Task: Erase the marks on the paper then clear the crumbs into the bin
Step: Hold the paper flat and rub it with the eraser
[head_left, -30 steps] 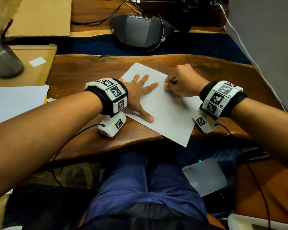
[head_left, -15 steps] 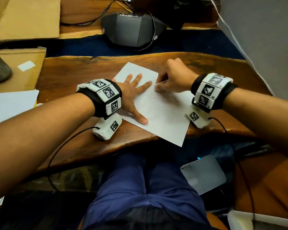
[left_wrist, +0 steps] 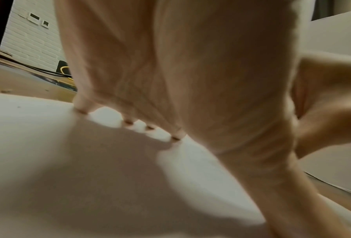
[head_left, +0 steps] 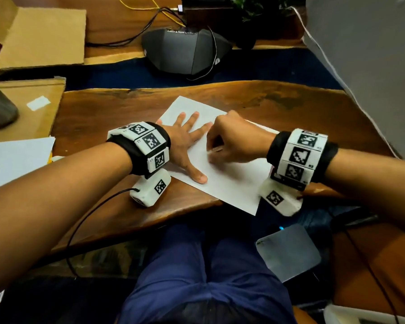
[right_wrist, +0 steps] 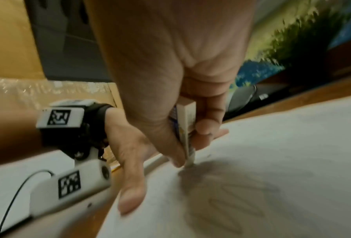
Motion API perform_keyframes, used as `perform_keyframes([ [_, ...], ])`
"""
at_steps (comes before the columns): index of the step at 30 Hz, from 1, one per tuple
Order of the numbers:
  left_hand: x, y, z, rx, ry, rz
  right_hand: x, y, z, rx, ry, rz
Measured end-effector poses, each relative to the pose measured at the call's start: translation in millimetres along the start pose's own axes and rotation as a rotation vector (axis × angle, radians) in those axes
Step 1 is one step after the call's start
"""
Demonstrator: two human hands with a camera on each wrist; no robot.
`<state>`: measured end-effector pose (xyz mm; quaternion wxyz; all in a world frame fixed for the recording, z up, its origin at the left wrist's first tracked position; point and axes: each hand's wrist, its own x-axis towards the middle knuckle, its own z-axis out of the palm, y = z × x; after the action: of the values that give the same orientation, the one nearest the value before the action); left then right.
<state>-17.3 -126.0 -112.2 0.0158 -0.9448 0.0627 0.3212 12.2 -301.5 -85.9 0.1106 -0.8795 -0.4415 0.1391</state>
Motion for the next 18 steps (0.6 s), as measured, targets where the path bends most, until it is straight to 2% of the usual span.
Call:
perform_keyframes([
  [1,0,0,0,-0.001,-0.001,-0.002,3,7,-5,0.009,0.003,0.035],
  [4,1,0,1,-0.018,0.012,-0.001,15,37,-19,0.061,0.145,0.197],
  [6,0,-1,2,-0.013,0.015,-0.001,11,30,-11,0.043,0.144,0.149],
  [8,0,0,2,0.0,0.005,0.004,-1,7,0,0.035,0.032,0.018],
  [9,0,1,1,0.005,0.002,0.007,-3,4,1,0.042,-0.002,0.005],
  [12,0,0,2,-0.013,0.009,0.009,11,27,-16,0.054,0.098,0.165],
  [14,-1,-1,3,-0.016,0.02,0.006,15,29,-15,0.035,0.167,0.182],
  [15,-1,-2,2,-0.01,0.014,0.004,13,19,-9,0.009,0.159,0.141],
  [18,0,-1,0,-0.005,-0.012,0.013,-2,-13,9,0.009,0.011,-0.002],
])
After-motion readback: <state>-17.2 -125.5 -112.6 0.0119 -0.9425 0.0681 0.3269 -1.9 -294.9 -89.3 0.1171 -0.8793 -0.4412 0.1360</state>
